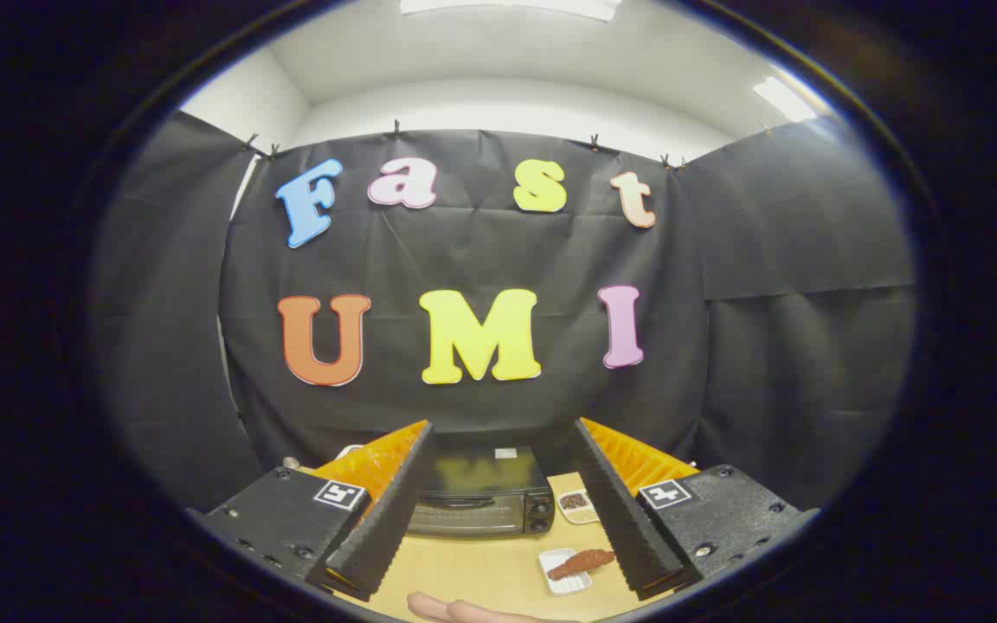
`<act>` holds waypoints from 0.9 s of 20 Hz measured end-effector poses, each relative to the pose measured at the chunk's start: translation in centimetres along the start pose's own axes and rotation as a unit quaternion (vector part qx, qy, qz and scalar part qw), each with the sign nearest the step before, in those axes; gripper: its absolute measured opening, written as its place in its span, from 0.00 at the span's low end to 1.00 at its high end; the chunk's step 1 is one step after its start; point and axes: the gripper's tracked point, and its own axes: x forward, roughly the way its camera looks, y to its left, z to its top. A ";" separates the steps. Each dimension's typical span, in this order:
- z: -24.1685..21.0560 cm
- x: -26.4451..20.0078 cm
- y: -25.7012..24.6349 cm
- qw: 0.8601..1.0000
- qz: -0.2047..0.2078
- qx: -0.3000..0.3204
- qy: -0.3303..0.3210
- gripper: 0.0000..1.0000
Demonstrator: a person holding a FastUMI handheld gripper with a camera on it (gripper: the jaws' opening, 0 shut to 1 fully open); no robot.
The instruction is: Open the toaster oven, put the food inside, and close the toaster oven door.
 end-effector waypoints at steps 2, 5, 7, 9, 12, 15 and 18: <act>0.7 -1.1 -0.1 1.000 0.007 0.001 -0.013 1.00; 0.9 -2.5 0.4 0.999 0.027 -0.009 -0.021 1.00; 1.0 -3.3 0.1 0.999 0.034 -0.011 -0.024 1.00; 0.9 -3.7 -0.1 0.999 0.039 -0.005 -0.023 1.00; 0.7 -3.4 -1.0 0.999 0.029 -0.006 -0.027 1.00; 1.1 -3.2 -1.5 0.999 0.019 -0.012 -0.037 1.00; 1.0 -2.8 -1.1 0.999 0.022 -0.011 -0.044 1.00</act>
